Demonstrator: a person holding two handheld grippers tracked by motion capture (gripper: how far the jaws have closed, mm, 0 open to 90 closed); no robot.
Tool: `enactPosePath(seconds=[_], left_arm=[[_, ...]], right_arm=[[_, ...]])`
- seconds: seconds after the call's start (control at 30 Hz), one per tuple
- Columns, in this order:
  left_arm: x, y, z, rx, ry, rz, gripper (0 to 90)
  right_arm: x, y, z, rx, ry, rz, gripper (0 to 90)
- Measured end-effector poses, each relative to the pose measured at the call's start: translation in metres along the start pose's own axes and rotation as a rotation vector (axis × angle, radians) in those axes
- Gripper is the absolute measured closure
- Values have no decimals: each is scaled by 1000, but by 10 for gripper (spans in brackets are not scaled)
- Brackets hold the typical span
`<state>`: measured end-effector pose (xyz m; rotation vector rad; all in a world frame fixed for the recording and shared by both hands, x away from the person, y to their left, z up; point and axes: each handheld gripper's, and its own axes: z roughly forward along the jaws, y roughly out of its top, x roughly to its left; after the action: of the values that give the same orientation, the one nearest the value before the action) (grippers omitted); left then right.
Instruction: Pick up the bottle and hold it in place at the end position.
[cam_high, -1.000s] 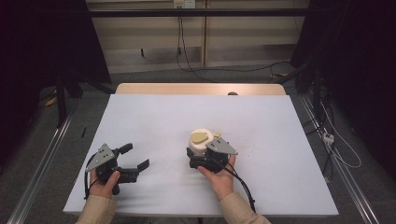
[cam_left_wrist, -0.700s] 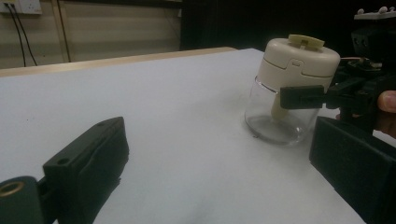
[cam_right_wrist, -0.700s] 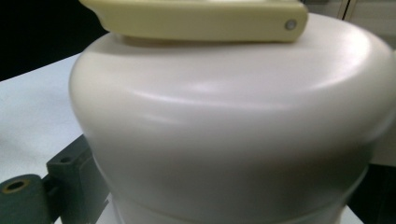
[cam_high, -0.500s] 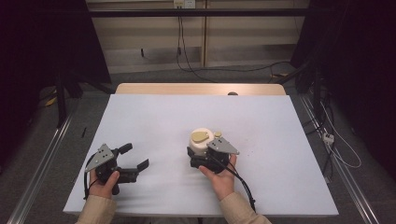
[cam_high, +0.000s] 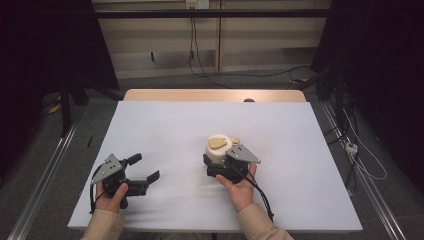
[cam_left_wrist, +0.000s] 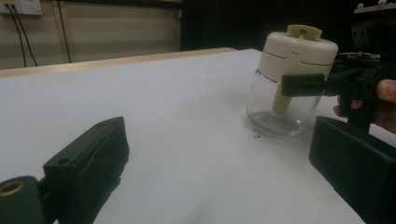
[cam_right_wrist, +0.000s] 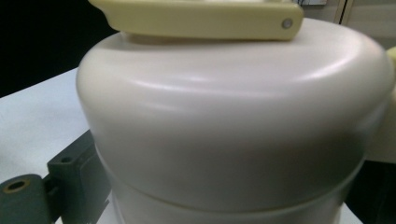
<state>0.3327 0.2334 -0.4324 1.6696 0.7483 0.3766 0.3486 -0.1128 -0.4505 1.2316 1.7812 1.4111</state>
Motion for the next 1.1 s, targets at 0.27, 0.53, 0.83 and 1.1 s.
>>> enactPosePath(seconds=[0.27, 0.53, 0.83, 1.1], left_arm=[[0, 0, 0, -2, 0, -2, 43], [1, 0, 0, -3, 0, -3, 44], [1, 0, 0, -4, -1, -3, 44], [1, 0, -1, -4, -3, 1, 44]], right_arm=[[-5, 3, 0, 6, -7, -6, 55], [-8, 16, 0, -3, -7, -15, 55], [-13, 21, 6, 1, -19, -16, 56], [-16, 28, 13, -1, -25, -23, 56]])
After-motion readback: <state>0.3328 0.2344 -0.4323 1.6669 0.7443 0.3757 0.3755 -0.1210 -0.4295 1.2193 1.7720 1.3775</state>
